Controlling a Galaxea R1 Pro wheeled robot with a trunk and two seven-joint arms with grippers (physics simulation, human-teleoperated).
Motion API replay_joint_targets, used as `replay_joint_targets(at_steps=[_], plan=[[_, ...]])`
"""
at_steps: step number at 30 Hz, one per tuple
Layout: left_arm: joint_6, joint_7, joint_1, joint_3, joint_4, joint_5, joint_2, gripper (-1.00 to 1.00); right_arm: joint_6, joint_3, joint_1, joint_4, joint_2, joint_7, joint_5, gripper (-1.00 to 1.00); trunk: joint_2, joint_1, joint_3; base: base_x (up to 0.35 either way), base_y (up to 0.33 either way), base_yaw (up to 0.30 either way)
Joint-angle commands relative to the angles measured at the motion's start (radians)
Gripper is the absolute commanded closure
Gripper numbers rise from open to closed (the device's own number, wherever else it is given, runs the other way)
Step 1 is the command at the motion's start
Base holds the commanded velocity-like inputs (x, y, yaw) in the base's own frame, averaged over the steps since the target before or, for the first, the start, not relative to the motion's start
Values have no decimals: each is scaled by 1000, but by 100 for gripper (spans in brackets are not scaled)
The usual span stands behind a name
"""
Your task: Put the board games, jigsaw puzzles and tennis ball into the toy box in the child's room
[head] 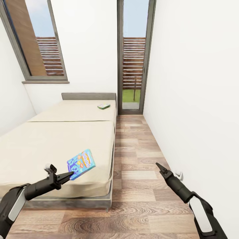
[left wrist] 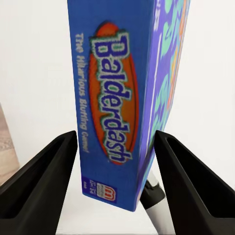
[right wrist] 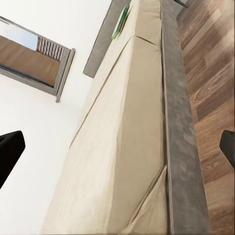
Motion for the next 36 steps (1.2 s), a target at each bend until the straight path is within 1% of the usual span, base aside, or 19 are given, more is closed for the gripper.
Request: replay_joint_targets(at_steps=[1, 4, 9, 15, 20, 31, 36], plan=[[11, -2, 0, -4, -5, 2, 3, 100, 14, 1, -1, -1, -1, -13, -9, -100, 0, 0, -1, 0, 0, 0], [11, -4, 0, -10, -27, 5, 7, 100, 14, 7, -1, -2, 3, -21, -11, -100, 0, 0, -1, 0, 0, 0], [11, -29, 1, -13, -47, 7, 8, 100, 12, 8, -1, 1, 5, -20, -12, -100, 0, 0, -1, 0, 0, 0], [10, -61, 2, -6, -53, 2, 13, 100, 10, 8, -1, 3, 6, -20, -9, -100, 0, 0, -1, 0, 0, 0], [10, -67, 2, -4, -54, 3, 13, 100, 9, 8, -1, 5, 7, -21, -6, -100, 0, 0, -1, 0, 0, 0], [13, -68, 1, -6, -54, 4, 13, 100, 7, 4, -1, 5, 7, -26, -5, -100, 77, -42, 34, 0, 0, 0], [29, -69, 1, -5, -53, 7, 13, 100, 7, 4, -1, 8, 7, -27, -5, -100, 112, -62, 49, 0, 0, 0]])
